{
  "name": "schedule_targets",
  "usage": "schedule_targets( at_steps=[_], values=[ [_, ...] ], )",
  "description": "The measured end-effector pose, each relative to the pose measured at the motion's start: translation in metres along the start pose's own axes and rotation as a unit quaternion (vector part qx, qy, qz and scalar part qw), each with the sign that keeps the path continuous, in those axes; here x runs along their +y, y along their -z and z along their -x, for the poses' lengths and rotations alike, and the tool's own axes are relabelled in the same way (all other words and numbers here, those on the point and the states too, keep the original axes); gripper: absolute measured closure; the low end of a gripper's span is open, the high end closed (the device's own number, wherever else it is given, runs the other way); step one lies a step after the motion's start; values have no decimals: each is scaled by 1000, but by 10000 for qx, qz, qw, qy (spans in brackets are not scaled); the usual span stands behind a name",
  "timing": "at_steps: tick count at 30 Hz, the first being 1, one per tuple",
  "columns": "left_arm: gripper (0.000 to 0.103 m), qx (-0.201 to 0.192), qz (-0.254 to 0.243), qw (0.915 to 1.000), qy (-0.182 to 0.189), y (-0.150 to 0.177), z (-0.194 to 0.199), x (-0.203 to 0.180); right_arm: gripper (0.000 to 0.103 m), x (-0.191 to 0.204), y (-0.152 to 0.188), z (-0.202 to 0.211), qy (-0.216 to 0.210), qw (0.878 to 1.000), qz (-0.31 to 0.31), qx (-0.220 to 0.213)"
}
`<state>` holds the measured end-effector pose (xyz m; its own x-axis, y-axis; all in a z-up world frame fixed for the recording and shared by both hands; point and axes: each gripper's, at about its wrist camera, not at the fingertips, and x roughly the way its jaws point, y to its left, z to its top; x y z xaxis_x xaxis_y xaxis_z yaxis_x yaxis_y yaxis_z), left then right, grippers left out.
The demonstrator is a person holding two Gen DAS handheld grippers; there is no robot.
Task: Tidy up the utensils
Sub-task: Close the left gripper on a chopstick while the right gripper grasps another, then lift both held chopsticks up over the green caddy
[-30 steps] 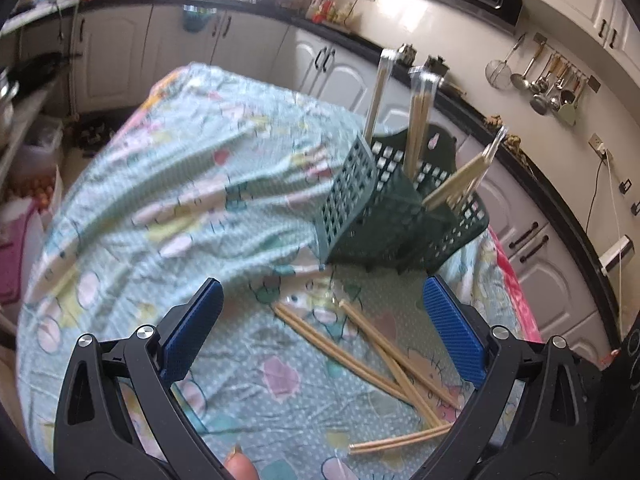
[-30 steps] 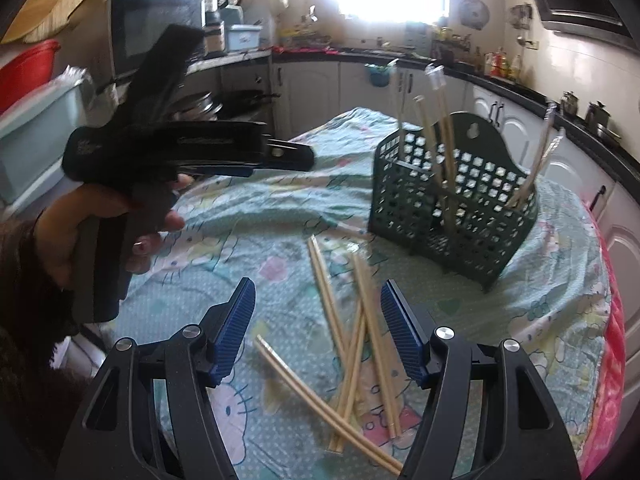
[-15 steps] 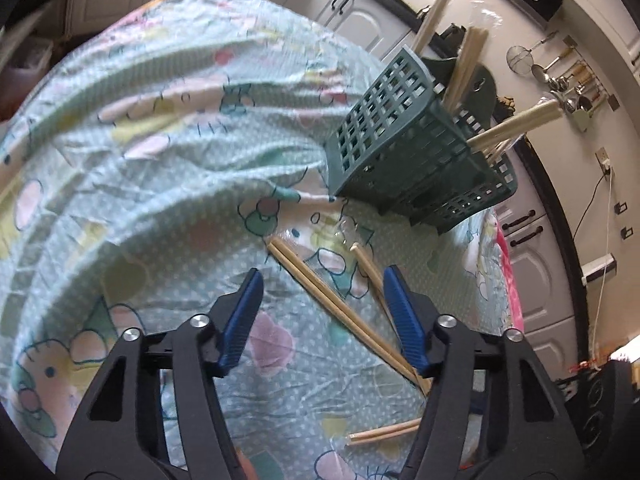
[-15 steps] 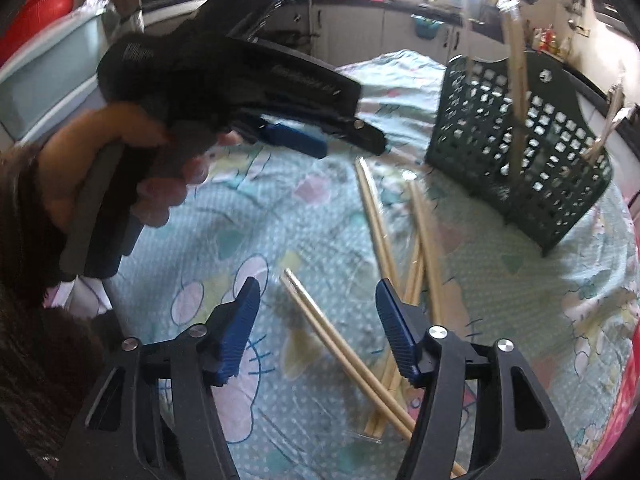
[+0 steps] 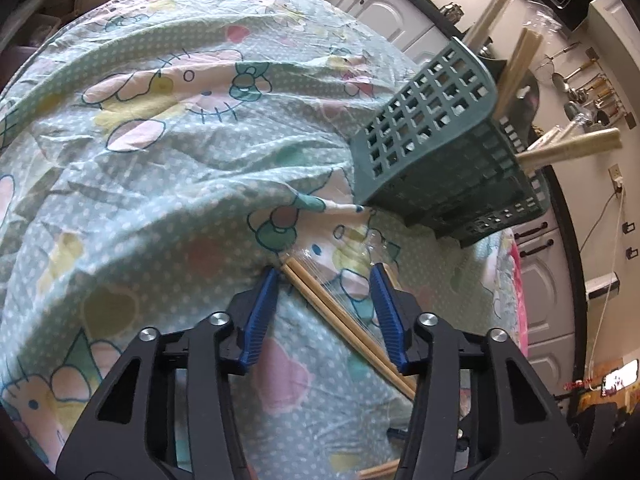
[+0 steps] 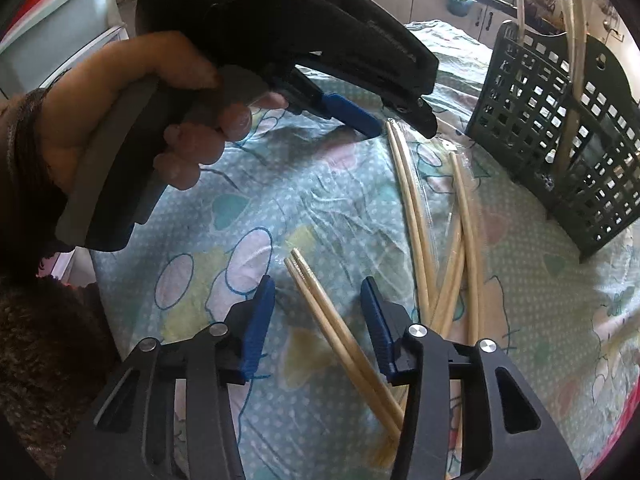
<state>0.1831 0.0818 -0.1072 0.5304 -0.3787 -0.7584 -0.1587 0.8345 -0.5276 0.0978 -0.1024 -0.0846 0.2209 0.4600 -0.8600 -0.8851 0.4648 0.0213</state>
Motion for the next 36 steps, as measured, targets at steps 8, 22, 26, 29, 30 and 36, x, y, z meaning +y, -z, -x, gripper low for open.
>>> schedule_targets(
  at_steps=[8,22,26,29,30,36],
  values=[
    [86,-33,-52,9998,-178,-6,-6,4,78,-2,-12,-12,-62,9997,192,99],
    [97,-103,49,9999,115,-16,4,11,93,-13,-28,-3,-99,9998,198,-15],
    [98,-321,8,9992,224,-21,21,7,93,-28,-31,10,-115,9997,-19,-216],
    [99,-501,-57,9985,205,-25,34,5,93,-34,-32,21,-125,9991,-135,-390],
    [99,-574,-69,9981,209,-27,39,4,93,-36,-33,25,-116,9988,-162,-443],
    [100,-899,-137,9953,343,-33,67,-2,93,-48,-38,45,-120,9965,-329,-760]
  ],
)
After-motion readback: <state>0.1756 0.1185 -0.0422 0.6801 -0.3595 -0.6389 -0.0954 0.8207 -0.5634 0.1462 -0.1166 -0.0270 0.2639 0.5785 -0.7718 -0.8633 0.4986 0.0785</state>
